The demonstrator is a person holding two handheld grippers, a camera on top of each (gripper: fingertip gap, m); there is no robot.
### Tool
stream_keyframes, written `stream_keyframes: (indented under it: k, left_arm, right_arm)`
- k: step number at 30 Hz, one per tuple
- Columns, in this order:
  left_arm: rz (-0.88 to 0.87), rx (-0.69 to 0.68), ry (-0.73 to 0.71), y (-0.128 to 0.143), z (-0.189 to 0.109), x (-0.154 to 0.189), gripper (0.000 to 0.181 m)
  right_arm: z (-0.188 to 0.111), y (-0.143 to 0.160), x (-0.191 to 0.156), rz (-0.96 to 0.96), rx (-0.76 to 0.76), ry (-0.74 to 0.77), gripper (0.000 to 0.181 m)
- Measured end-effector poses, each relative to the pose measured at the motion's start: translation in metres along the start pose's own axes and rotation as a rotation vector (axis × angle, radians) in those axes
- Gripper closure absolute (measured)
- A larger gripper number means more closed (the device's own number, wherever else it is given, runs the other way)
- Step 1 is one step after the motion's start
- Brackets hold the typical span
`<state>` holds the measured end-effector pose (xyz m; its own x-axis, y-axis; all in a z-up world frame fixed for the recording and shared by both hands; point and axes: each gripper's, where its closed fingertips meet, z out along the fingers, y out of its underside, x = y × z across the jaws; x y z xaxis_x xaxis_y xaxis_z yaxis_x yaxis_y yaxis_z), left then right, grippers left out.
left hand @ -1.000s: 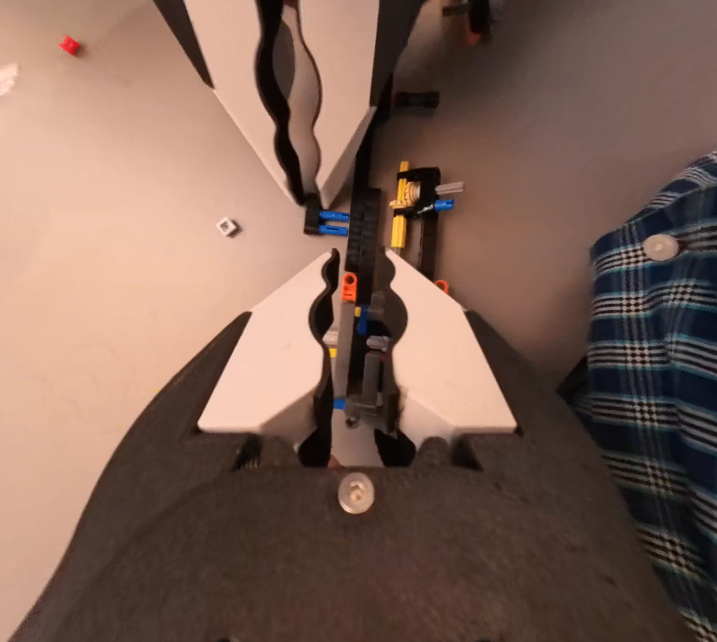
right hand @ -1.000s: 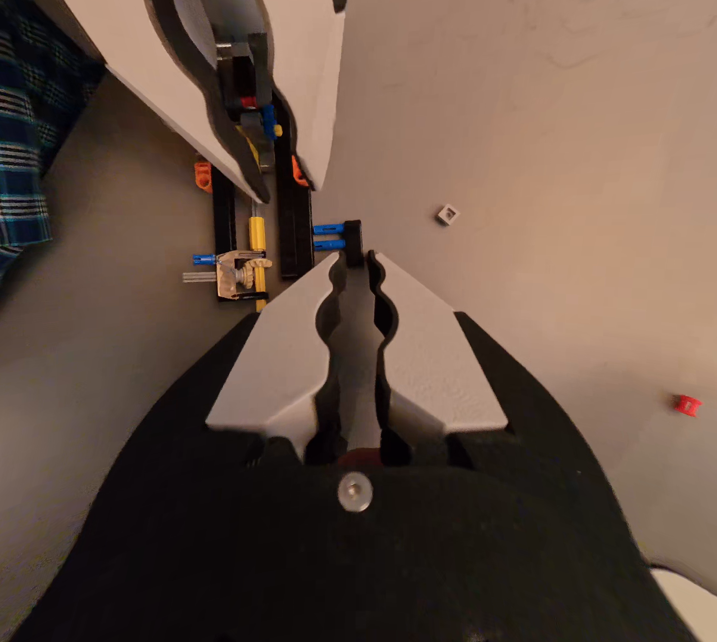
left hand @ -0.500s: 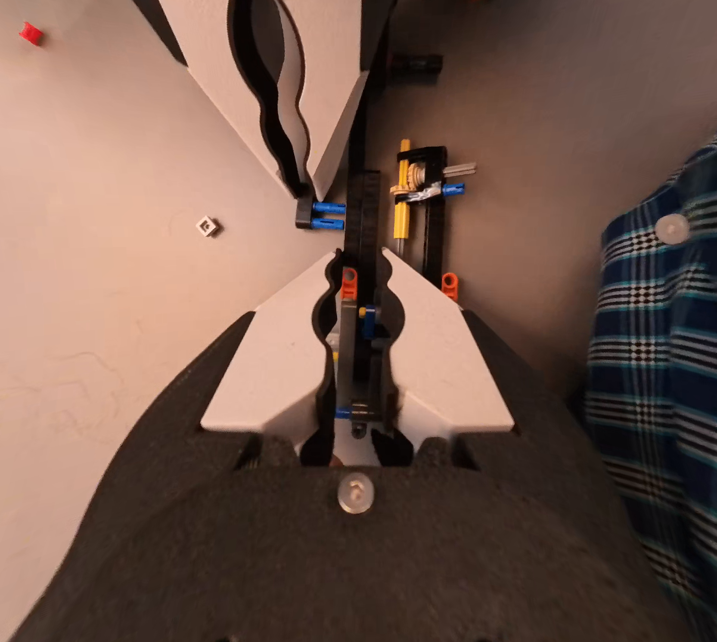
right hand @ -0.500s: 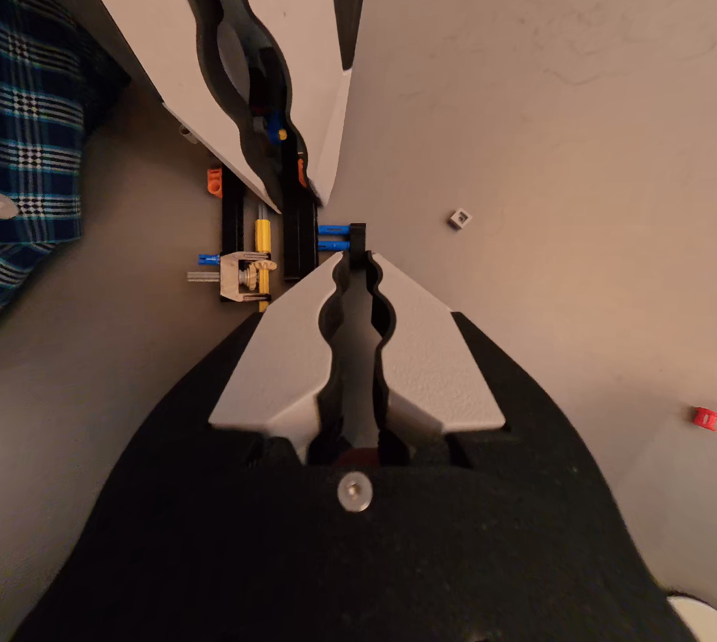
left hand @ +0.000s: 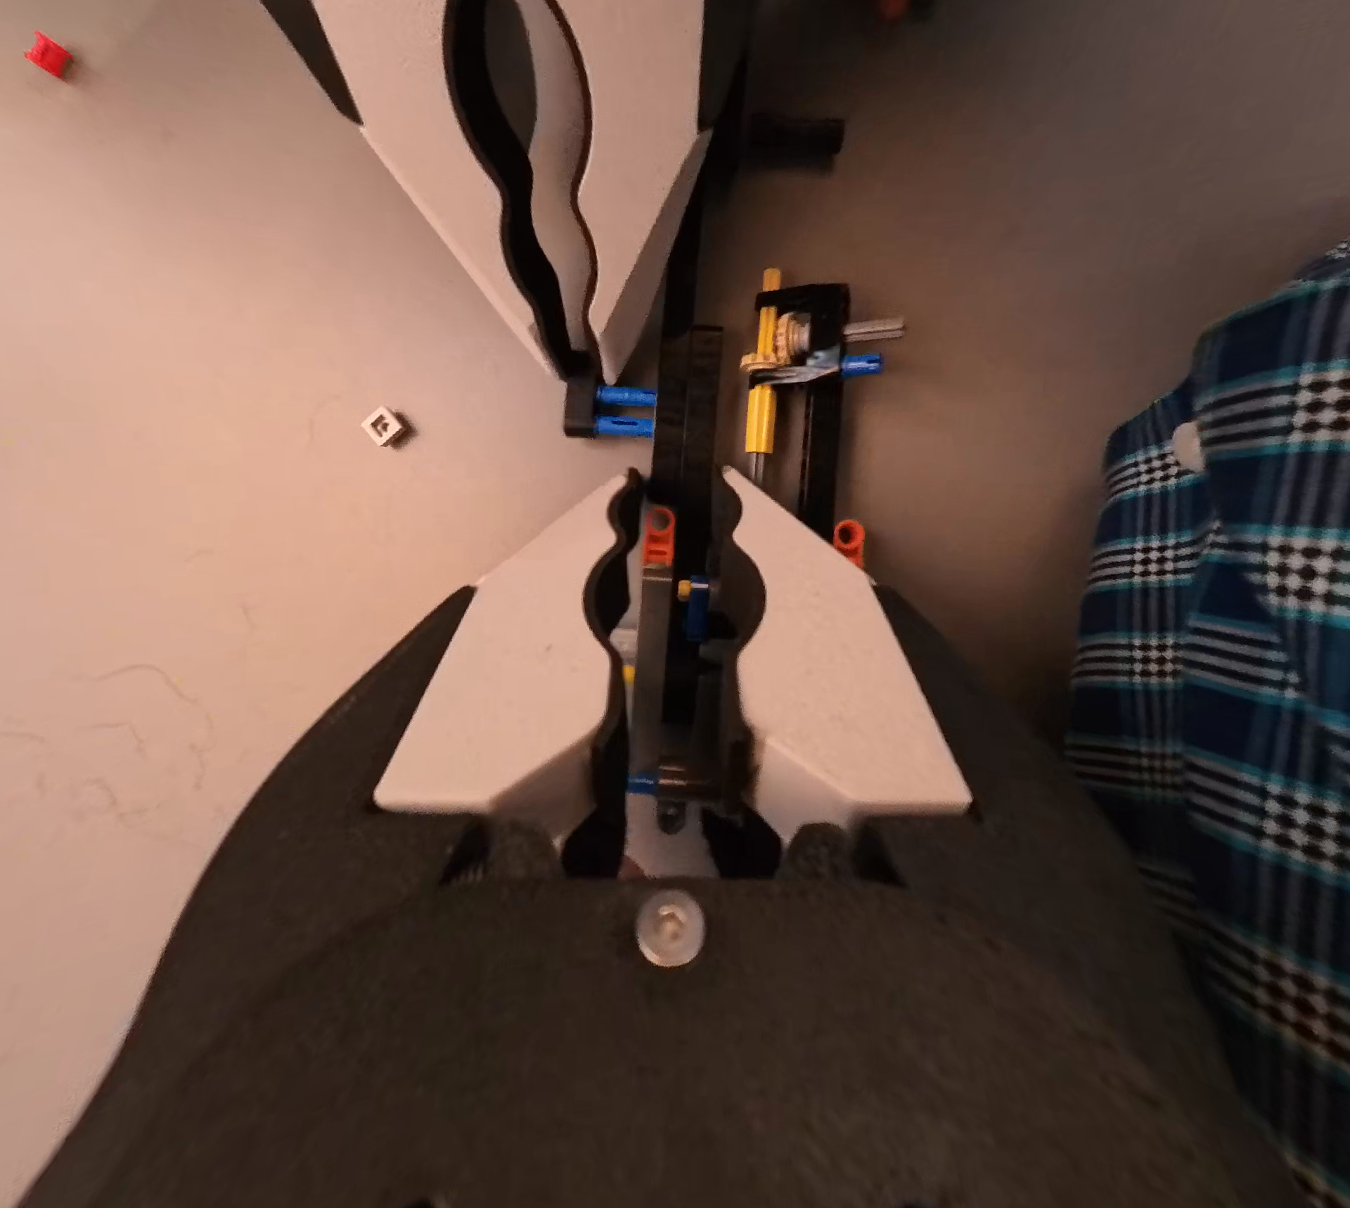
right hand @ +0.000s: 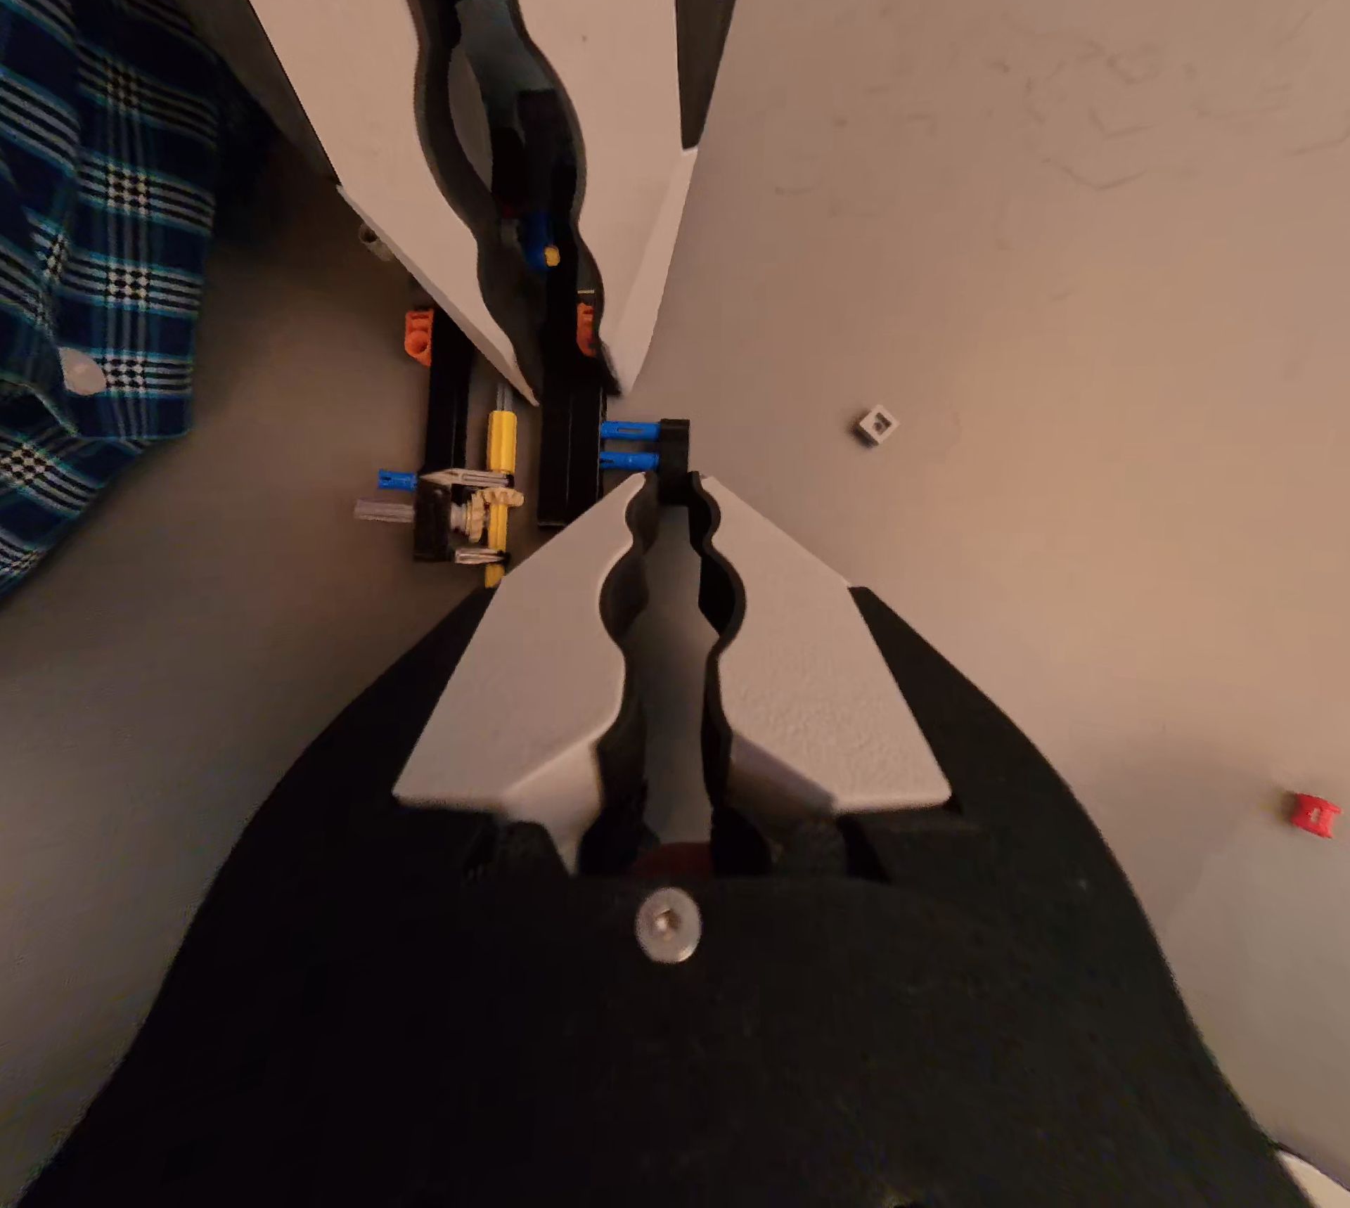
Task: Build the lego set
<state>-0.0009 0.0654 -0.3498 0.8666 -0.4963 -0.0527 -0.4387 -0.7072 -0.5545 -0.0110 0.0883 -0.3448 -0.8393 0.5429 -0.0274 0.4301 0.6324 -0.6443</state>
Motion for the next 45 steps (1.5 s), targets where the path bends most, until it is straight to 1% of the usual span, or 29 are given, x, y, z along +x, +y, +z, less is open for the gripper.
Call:
stream_keyframes:
  k: [1,4,9,12,17,20,29,34,37,43,45]
  left_arm:
    - [-0.005,0.0,-0.015,0.0,0.0,-0.002,0.158]
    - [-0.035,0.0,-0.023,0.001,-0.001,-0.006,0.149]
    - [0.023,-0.009,-0.026,-0.001,-0.001,0.001,0.159]
    - [0.06,-0.019,-0.022,-0.002,-0.001,0.004,0.161]
    - [0.048,-0.018,-0.007,-0.002,-0.002,0.005,0.166]
    - [0.025,-0.012,0.021,-0.002,-0.002,0.007,0.166]
    - [-0.003,-0.004,0.03,-0.002,-0.003,0.01,0.165]
    - [0.028,-0.016,0.015,-0.002,-0.004,0.011,0.165]
    - [0.059,-0.035,0.002,-0.002,-0.005,0.011,0.165]
    - [0.075,-0.04,0.003,-0.002,-0.006,0.012,0.165]
    - [0.081,-0.038,-0.003,-0.002,-0.006,0.012,0.165]
  right_arm:
    - [0.0,-0.001,0.0,0.0,0.002,0.001,0.177]
    - [-0.001,0.0,-0.002,-0.002,0.007,-0.001,0.176]
    - [-0.002,0.001,-0.004,-0.015,-0.001,0.012,0.176]
    - [-0.003,0.0,-0.003,-0.029,-0.005,0.025,0.177]
    - [-0.005,0.0,-0.004,-0.07,-0.001,0.047,0.176]
    - [-0.005,0.001,-0.006,-0.084,0.0,0.047,0.177]
    - [-0.005,0.002,-0.006,-0.084,-0.008,0.073,0.177]
    - [-0.007,0.004,-0.008,-0.073,-0.005,0.102,0.177]
    - [-0.01,0.001,-0.009,-0.106,-0.034,0.105,0.177]
    - [-0.009,0.003,-0.01,-0.145,-0.087,0.015,0.177]
    - [-0.01,0.002,-0.011,-0.143,-0.074,-0.038,0.177]
